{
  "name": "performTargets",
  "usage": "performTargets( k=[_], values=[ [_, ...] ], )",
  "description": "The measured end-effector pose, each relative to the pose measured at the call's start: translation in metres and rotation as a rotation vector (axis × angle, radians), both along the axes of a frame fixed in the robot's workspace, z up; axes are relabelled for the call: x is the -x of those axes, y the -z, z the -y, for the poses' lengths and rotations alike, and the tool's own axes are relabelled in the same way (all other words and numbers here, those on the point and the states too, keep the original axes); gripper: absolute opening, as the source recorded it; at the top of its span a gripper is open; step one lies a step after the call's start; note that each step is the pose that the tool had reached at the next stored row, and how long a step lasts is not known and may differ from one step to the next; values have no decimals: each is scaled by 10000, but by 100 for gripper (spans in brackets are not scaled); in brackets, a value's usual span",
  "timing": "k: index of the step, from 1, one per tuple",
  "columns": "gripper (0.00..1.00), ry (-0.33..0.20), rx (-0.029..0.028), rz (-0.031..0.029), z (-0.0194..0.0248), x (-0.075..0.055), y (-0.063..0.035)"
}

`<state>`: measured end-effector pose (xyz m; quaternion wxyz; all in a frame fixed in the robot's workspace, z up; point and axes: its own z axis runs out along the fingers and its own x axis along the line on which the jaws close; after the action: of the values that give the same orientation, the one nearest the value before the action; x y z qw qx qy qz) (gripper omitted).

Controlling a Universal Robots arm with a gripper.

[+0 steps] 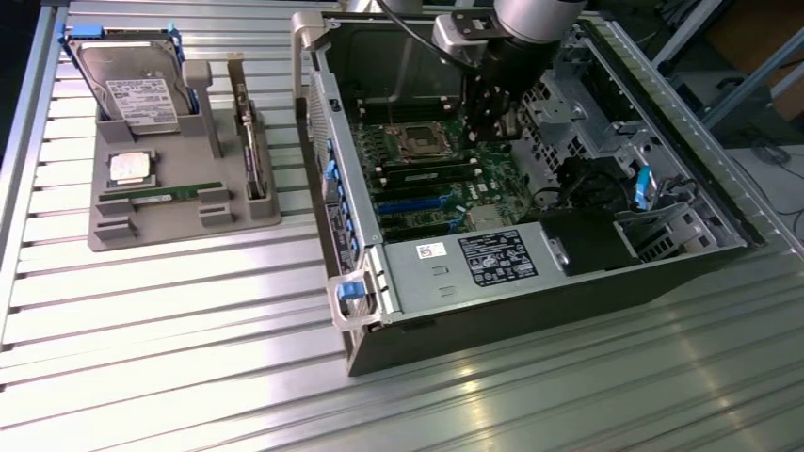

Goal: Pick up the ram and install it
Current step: 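Press down the ram until it locks into place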

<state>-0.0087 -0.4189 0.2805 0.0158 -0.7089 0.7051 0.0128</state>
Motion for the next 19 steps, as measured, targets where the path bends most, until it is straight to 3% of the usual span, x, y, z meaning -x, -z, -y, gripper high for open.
performTargets(
  k=[5, 7, 13, 19],
  values=[
    [11, -1, 0, -1, 0, -274, 0],
    [11, 0, -2, 0, 1, -274, 9],
    [11, 2, 0, 0, 0, -274, 251],
    [11, 3, 1, -2, 1, -274, 288]
  ],
)
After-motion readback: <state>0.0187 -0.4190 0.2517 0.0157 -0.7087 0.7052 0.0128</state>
